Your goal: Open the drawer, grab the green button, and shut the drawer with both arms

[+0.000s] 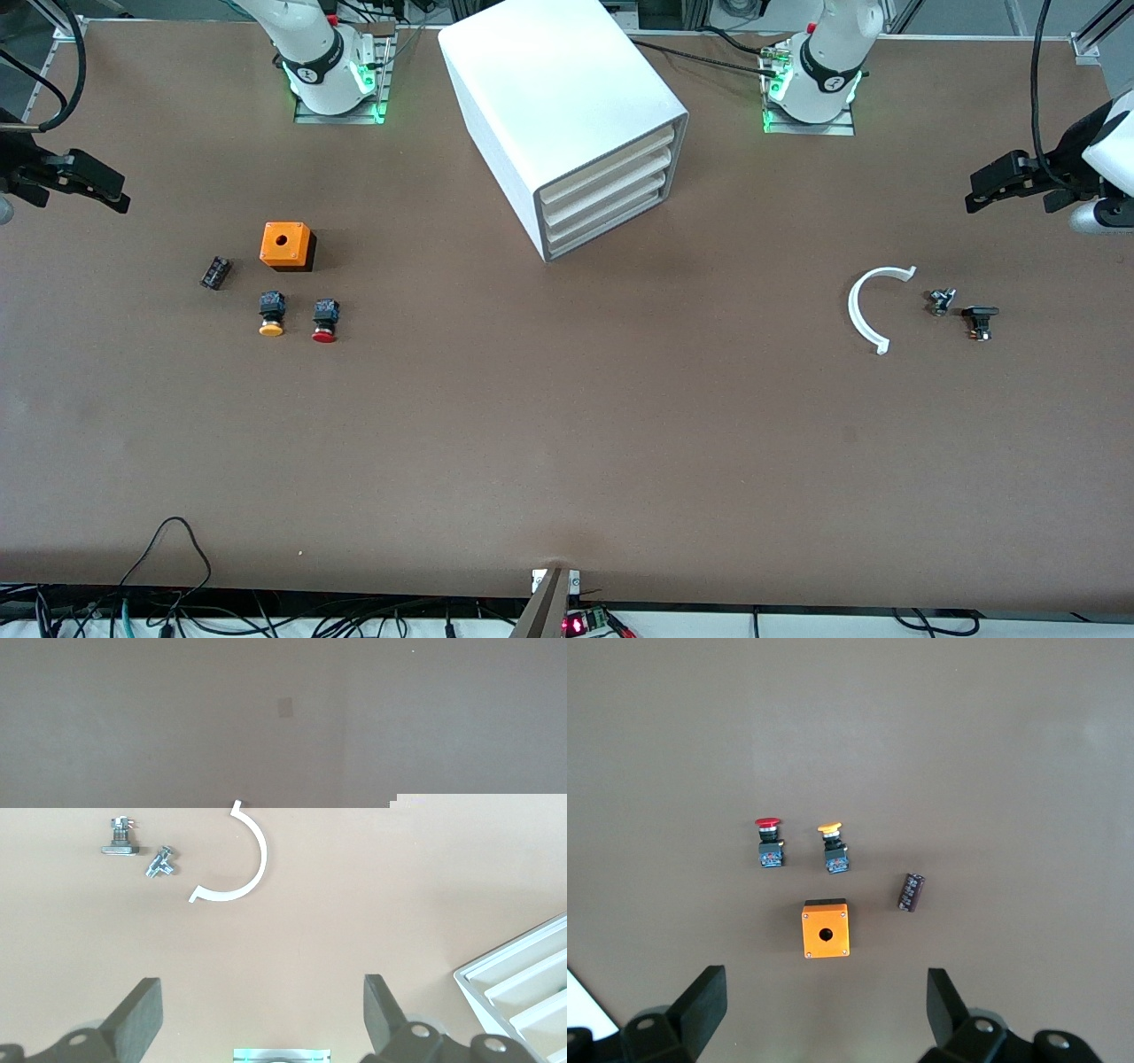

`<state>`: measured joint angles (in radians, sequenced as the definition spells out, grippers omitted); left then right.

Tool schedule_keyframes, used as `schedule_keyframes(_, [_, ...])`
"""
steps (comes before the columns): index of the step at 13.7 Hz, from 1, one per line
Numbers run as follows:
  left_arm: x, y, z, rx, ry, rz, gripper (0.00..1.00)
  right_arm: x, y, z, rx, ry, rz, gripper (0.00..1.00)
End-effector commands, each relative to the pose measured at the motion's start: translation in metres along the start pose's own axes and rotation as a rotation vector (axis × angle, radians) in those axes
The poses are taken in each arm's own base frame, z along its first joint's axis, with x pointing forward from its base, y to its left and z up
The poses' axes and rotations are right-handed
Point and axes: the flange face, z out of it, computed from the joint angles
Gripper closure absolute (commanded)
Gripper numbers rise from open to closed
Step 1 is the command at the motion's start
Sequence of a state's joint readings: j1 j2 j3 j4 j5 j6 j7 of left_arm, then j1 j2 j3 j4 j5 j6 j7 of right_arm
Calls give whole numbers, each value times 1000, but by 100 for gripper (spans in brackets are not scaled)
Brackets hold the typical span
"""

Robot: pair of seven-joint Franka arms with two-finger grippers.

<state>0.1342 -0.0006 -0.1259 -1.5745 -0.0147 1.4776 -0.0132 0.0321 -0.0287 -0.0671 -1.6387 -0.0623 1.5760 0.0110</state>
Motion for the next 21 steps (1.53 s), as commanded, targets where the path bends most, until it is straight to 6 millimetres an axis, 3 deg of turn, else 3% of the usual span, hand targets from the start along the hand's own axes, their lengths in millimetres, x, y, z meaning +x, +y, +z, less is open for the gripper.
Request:
schedule_keyframes(1, [4,10,-5,2,9,37,0,-1,-6,-1,22,-3,6,0])
schedule_keyframes(3, [7,14,0,-38,-2,39,0,-2,-9,-3,21,-1,2,0])
schedule_keyframes(4, [18,14,18,-47,-41,34,0,-2,-9,-3,22,-3,3,0])
schedule_keyframes(6, [18,17,20,-67,-44,47,0,-2,-9,-3,22,0,8,0])
schedule_keyframes(8, [41,21,69,-104,-134,51,0,0,-7,-1,24,2,11,0])
schedule_keyframes(9, [50,36,95,-147,-188,69,0,0,-7,-2,30,3,13,0])
schedule_keyframes(11, [55,49,122,-302,-244,115,0,0,-7,-1,30,5,13,0])
schedule_keyframes(12, [63,54,144,-391,-272,155,0,1,-6,0,30,4,14,0])
schedule_keyframes(14, [77,63,229,-547,-332,146,0,1,-3,1,30,4,19,0])
schedule_keyframes(16, [67,72,301,-656,-327,148,0,2,-2,0,29,6,20,0])
schedule_keyframes(19, [43,99,375,-853,-424,134,0,1,-2,-1,26,7,19,0])
schedule_keyframes(21, [20,130,414,-991,-452,154,0,2,-5,1,21,5,9,0])
